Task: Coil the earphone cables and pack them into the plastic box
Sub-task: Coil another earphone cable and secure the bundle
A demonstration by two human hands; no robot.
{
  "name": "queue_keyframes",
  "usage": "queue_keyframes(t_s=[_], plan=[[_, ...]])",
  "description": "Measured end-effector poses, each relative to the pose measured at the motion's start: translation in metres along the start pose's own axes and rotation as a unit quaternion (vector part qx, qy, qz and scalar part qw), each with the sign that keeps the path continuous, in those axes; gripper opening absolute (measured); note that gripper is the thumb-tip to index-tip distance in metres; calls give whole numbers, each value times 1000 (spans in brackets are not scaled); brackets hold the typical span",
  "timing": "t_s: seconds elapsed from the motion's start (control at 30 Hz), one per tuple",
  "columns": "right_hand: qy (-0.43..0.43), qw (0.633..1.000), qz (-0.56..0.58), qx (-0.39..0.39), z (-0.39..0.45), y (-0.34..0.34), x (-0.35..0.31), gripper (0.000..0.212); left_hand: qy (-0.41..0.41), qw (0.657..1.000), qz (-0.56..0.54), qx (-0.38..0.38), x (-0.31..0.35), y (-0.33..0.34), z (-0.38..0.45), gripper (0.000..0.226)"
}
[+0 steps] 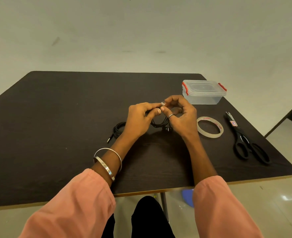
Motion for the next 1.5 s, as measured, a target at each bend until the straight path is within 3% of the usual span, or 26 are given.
queue_keyframes(t_s=[0.27, 0.67, 1.1, 1.5], plan=[[2, 1000, 12, -18, 0, 1, 0, 22, -57, 996, -37, 51, -12, -6, 2, 25], [13, 1000, -14, -15, 0, 5, 2, 3, -71, 994, -52, 58, -11, -7, 0, 24], [-4, 1000, -15, -16, 2, 5, 3, 20, -77, 993, -84, 43, -11, -3, -2, 24], [-27, 998, -45, -21, 1, 7, 3, 23, -100, 985, -120, 68, -14, -5, -1, 22]])
Point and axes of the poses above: each hand's wrist, its own z-axis towards the middle knuckle, its own y-axis out of the palm, x = y × z, the point moved 5 cm from there along z, towards the middle knuckle, and after that the axes turned 10 degrees about -z, right-handed, at the moved point
